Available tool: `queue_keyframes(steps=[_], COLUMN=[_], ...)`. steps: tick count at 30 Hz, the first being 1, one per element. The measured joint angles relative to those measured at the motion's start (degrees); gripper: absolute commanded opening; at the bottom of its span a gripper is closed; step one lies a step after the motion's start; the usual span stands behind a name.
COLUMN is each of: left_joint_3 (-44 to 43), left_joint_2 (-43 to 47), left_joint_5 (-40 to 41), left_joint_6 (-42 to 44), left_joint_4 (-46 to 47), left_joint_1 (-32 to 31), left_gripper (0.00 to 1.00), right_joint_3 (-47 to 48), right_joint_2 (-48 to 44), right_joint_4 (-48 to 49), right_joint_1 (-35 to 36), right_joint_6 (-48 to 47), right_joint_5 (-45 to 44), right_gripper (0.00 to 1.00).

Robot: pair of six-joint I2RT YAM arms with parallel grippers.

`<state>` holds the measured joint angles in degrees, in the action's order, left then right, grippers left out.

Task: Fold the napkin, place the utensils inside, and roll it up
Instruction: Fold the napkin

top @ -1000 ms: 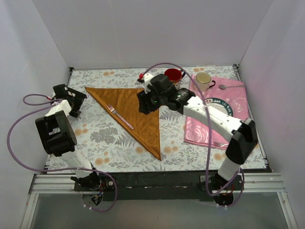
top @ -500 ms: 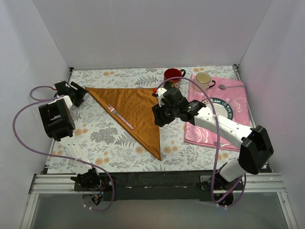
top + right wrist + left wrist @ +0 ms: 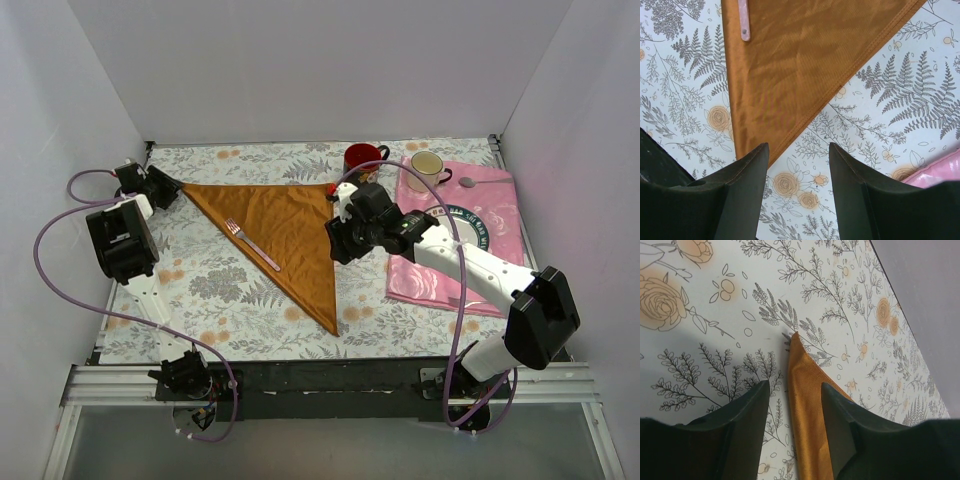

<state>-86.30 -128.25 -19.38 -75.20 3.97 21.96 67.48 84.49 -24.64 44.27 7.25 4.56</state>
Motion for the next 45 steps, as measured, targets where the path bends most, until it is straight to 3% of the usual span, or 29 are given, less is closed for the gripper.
queue_keyframes(steps=[19,30,34,45], left_joint_3=[-2.9,-5.0,-5.0,7.1], left_joint_2=[-4.3,-5.9,-5.7,7.9], left_joint_5=[-4.8,-5.4,-5.2,-3.4], left_joint_6=[2.8,3.2,3.0,1.2], left_joint_4=[4.7,3.7,2.8,-1.0], left_joint_1=[0.0,-0.2,-1.1,-7.0], left_gripper=[0.32,0.06,0.04,0.01], right_joint_3=[0.0,0.1,0.2,-3.4], right_joint_2=[0.0,0.4,0.4,-3.1], right_joint_4=[0.0,-0.1,0.0,0.9], right_joint_1=[-1.2,-1.5,-1.5,-1.5], right_joint_6=[0.0,0.1,0.1,1.4], right_joint_5=[2.1,3.4,3.7,4.3], right_gripper=[0.59,0.60,0.61,0.61])
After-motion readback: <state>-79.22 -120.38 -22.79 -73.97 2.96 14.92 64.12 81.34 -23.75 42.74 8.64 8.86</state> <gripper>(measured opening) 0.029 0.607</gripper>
